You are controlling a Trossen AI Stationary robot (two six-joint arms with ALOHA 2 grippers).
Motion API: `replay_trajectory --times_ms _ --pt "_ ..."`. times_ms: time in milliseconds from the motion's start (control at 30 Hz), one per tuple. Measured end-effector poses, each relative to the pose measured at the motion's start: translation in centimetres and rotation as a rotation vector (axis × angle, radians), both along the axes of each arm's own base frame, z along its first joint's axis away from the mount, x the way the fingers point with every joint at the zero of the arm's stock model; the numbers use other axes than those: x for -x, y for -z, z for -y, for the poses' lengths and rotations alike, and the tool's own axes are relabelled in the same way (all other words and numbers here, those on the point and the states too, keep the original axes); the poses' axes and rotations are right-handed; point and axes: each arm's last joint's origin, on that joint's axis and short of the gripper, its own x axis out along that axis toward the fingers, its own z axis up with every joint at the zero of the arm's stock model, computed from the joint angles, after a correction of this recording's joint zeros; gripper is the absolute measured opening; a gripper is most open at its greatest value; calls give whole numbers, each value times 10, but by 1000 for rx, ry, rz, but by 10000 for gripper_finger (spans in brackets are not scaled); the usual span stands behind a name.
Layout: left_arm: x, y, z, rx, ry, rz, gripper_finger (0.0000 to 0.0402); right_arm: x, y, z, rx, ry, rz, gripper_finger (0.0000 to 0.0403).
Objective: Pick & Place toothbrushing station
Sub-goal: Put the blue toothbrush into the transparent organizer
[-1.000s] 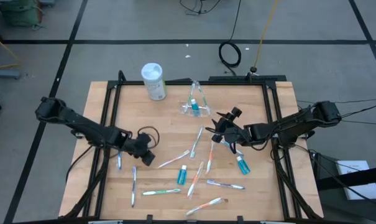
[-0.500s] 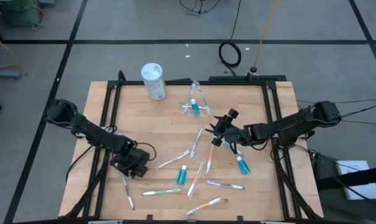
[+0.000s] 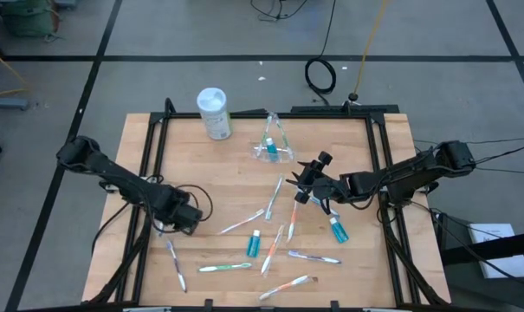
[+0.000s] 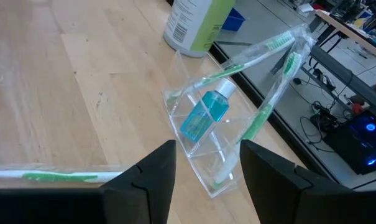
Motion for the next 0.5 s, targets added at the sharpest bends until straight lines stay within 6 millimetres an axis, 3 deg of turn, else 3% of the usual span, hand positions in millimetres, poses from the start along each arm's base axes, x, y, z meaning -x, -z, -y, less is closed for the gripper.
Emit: replay_trajectory --times_ms 133,500 --pt "11 7 -9 -150 -57 -76 156 0 0 0 0 0 0 171" --pt "0 14 -22 -364 -288 -3 156 -1 -2 0 -6 -4 25 171"
